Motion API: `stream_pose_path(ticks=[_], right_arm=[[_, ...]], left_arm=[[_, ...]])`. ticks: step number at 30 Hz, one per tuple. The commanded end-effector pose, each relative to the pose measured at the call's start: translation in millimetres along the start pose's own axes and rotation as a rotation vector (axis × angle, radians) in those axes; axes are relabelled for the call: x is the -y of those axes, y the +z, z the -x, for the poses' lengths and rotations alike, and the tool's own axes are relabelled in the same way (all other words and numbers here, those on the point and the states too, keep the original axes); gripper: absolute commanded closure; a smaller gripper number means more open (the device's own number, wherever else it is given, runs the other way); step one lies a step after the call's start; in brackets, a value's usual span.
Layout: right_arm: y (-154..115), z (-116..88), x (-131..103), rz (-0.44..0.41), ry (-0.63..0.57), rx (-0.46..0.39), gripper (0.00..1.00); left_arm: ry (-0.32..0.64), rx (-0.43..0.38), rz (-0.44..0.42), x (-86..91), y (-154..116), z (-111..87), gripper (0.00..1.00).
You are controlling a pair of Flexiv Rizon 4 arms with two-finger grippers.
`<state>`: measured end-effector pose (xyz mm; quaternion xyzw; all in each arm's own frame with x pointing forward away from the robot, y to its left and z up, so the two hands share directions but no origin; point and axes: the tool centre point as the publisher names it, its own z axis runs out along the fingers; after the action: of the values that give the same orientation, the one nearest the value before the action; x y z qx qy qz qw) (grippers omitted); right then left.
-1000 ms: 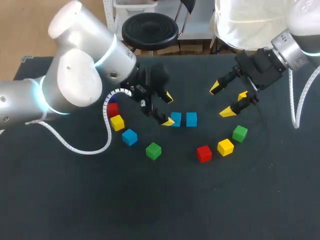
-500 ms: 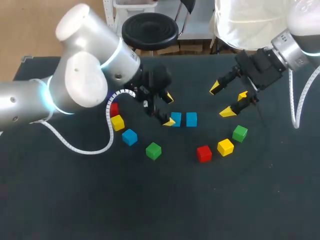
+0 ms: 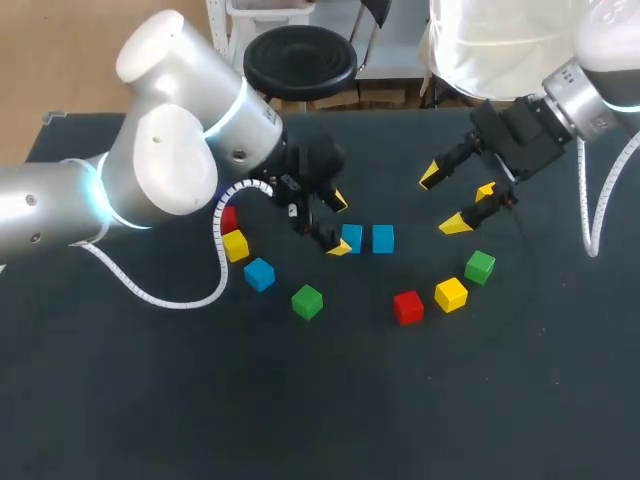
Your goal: Place the blue cubes, place green cubes on the blue cubes, place the yellow cubes on the green cubes, then place the red cubes on the yellow cubes, and place purple cube on the red cubes.
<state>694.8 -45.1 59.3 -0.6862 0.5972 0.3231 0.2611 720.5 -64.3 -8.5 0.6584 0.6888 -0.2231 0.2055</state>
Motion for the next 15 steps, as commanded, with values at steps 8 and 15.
stream_pose_path(ticks=[8, 15], right_arm=[[0, 0, 0, 0.000, 0.000, -0.001, 0.00], [0, 0, 0, 0.000, 0.000, -0.001, 0.00]], left_arm=[[0.001, 0.000, -0.016, 1.5, 2, 1.5, 0.04], [-0.009, 0.001, -0.018, 10.9, 3, -0.7, 0.25]])
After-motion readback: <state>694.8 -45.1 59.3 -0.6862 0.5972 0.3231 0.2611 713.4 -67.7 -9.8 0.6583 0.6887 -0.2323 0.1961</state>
